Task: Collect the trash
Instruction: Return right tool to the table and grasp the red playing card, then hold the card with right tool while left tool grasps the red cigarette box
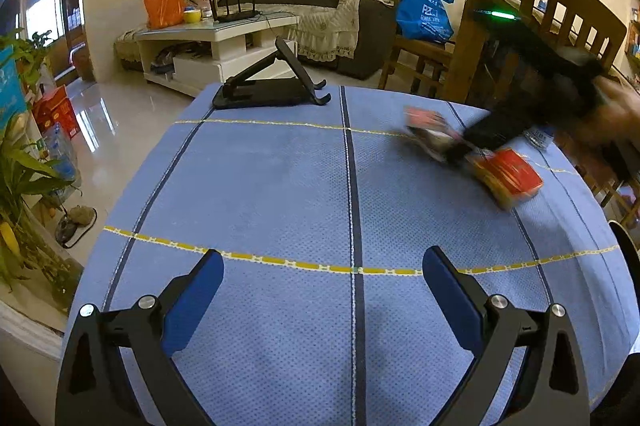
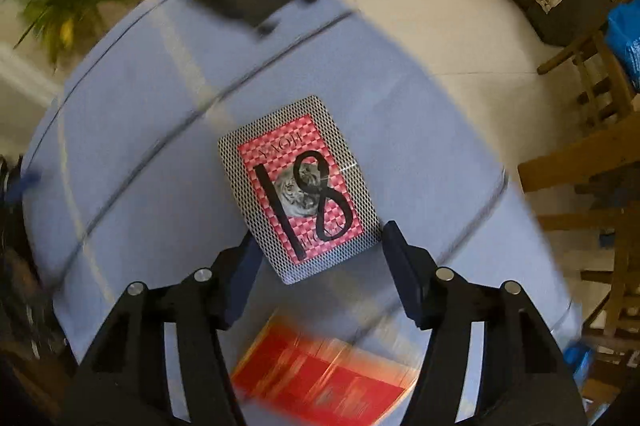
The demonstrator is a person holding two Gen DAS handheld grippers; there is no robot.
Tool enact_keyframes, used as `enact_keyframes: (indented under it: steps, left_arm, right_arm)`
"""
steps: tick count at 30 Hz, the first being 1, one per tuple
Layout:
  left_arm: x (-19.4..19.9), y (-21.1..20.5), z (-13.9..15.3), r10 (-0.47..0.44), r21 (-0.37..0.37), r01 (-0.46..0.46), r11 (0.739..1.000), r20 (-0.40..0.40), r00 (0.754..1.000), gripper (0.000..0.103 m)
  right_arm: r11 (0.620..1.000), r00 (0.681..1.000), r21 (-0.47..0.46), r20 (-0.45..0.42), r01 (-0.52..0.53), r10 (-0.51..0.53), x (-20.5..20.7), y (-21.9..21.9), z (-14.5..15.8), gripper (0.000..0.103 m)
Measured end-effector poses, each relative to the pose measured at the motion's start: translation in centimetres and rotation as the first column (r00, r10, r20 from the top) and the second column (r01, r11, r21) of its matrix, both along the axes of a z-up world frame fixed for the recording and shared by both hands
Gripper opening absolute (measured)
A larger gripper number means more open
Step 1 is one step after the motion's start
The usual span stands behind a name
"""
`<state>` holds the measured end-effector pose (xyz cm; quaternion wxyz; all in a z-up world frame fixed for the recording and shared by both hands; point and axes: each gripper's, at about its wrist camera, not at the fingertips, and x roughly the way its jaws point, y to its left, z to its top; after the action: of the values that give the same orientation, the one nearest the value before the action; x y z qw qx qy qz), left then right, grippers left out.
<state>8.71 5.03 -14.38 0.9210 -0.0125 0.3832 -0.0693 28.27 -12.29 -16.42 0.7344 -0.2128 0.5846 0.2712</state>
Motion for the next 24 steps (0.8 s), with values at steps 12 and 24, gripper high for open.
enact_keyframes:
  steps: [12,24]
  left_arm:
    - [2.4,-7.2,3.0,-0.260,0.094,0.255,0.962,0.041,0.965,0.096]
    - [8.3,-22.0,-0.4,-0.687,0.290,0.699,0.653,-0.161,0.708,0.096]
  right_arm:
    - [0.576,0.800,0.643,-0.099,0.505,-0.591,-19.9,-19.8,3.3,0.058]
    - [0.335,0.710,0.785,-0.181,0.522,-0.681,-24.8,-27.7,-0.1,0.058]
